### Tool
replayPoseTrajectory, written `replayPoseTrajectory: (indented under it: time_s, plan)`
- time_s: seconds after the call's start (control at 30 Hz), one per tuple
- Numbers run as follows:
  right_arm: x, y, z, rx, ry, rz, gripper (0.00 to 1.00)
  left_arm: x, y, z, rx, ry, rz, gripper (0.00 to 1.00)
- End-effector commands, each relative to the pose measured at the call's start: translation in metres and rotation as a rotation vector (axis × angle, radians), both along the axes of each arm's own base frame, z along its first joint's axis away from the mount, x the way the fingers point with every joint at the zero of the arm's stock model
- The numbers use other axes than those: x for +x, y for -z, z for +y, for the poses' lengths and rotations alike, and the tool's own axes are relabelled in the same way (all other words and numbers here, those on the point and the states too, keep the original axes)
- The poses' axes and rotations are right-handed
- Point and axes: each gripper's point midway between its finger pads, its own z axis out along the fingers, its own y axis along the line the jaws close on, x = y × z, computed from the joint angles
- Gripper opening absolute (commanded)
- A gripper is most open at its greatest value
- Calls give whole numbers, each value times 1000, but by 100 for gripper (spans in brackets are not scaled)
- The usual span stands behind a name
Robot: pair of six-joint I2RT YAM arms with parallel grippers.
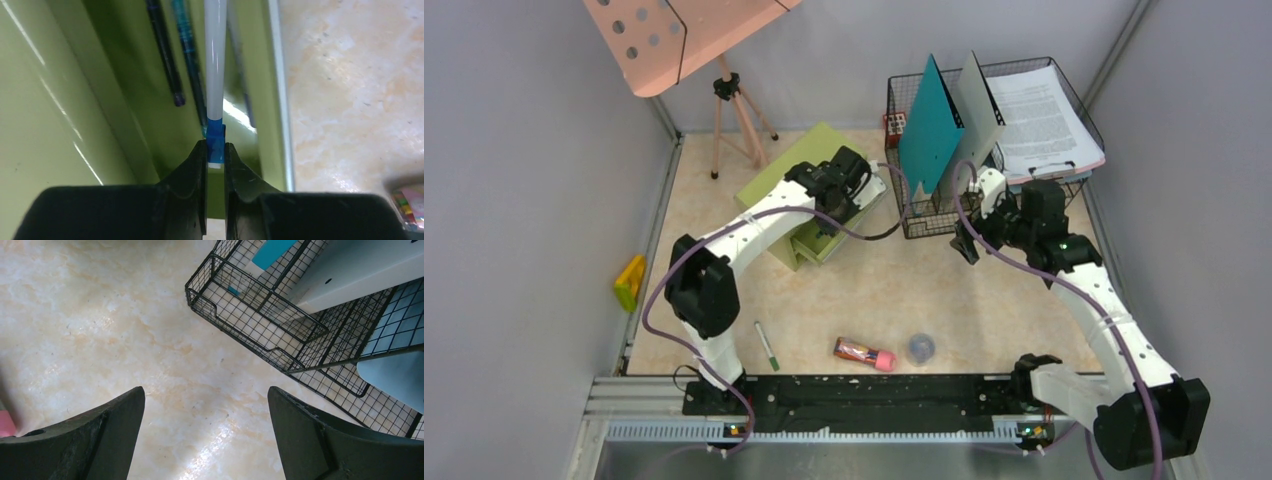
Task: Organize the desk
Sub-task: Place the stationery in the drawer.
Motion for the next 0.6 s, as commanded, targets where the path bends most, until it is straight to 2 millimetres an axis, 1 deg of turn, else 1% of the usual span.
replayPoseTrajectory:
  time_s: [0.0,0.03,0.1,0.17,0.23,0.33,0.4,0.47,0.57]
  plan:
    - [4,-28,3,42,-5,-84,91,20,-17,13,-59,-95,-13,9]
    - [4,-27,3,42,-7,-83,91,23,-16,15,-66,-105,-13,12]
    - [4,-26,3,42,-6,-83,91,25,-17,20,-70,-117,-8,20]
    - [4,-26,3,42,-7,-84,91,24,-18,25,-74,-128,-2,32]
    - [5,-26,4,45,-7,-83,91,20,-20,27,-84,-128,0,42]
    - [6,-24,5,49,-11,-79,91,9,-34,25,-132,-96,-5,53]
    - [6,-24,5,50,-13,-77,91,-1,-44,24,-168,-70,-9,58]
    - [6,-22,6,52,-14,-75,91,-14,-55,27,-187,-26,-11,60]
    - [6,-22,6,50,-19,-75,91,-44,-62,41,-172,83,-4,60]
